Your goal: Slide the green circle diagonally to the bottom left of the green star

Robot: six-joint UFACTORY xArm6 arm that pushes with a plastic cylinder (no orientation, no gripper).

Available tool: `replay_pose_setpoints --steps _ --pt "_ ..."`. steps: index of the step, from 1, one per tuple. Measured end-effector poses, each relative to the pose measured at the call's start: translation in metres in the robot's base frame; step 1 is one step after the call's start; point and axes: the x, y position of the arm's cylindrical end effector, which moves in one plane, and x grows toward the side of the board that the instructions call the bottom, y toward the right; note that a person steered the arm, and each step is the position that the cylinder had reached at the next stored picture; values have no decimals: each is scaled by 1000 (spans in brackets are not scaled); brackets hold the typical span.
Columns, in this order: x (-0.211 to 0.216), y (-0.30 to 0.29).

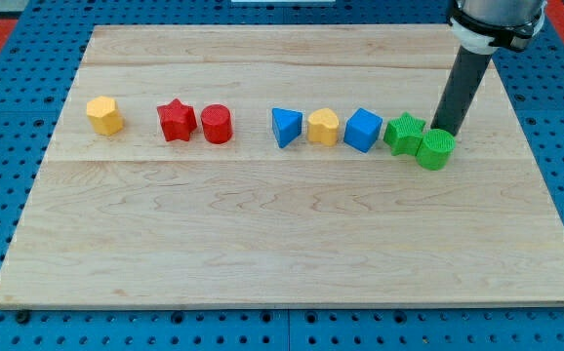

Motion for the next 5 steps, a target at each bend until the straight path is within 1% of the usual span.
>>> replay_pose_setpoints --steps 1,2,3,4,5 --pt "49 -10" --pt "55 6" --pt "124 47" --pt "143 50" --pt "144 50"
